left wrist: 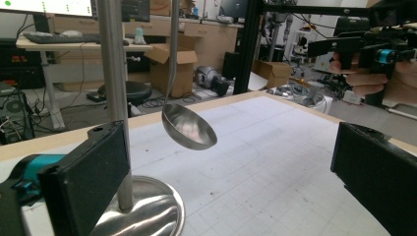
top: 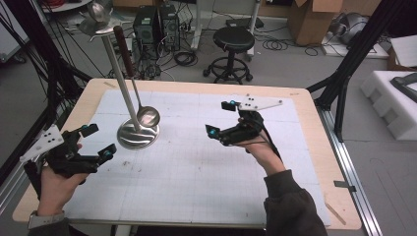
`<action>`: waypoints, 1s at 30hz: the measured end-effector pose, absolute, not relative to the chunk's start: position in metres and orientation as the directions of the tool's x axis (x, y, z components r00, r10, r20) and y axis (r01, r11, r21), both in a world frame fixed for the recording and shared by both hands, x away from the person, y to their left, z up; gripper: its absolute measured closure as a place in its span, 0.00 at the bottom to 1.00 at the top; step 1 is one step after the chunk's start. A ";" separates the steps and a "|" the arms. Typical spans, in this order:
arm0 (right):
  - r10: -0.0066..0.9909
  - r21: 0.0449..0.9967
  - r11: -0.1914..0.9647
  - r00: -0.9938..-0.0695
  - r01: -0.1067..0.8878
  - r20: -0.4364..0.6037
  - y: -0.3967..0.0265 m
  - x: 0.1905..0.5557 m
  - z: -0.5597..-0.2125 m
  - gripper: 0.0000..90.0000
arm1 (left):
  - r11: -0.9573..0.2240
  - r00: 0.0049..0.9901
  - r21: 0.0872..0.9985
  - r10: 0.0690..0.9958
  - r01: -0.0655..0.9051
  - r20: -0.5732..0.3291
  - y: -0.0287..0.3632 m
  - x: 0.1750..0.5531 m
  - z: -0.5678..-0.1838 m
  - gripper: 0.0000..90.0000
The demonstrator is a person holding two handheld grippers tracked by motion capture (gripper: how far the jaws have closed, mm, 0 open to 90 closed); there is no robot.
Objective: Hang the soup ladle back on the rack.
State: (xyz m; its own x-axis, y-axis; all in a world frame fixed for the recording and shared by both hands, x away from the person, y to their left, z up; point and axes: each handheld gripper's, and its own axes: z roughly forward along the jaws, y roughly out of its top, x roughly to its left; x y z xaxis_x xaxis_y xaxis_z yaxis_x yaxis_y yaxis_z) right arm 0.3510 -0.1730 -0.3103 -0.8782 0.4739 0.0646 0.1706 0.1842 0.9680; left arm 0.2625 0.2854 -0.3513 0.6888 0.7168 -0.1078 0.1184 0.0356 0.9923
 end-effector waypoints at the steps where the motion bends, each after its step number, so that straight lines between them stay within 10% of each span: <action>1: 0.477 0.968 0.183 -0.877 0.169 0.063 -0.177 0.350 -0.311 0.00 | 0.034 0.690 0.992 0.716 0.120 -0.108 0.284 0.263 -0.352 0.02; 30: 0.558 0.980 0.084 -0.824 0.181 0.104 -0.287 0.306 -0.348 0.00 | 0.021 0.709 0.989 0.695 0.145 -0.119 0.270 0.269 -0.357 0.02</action>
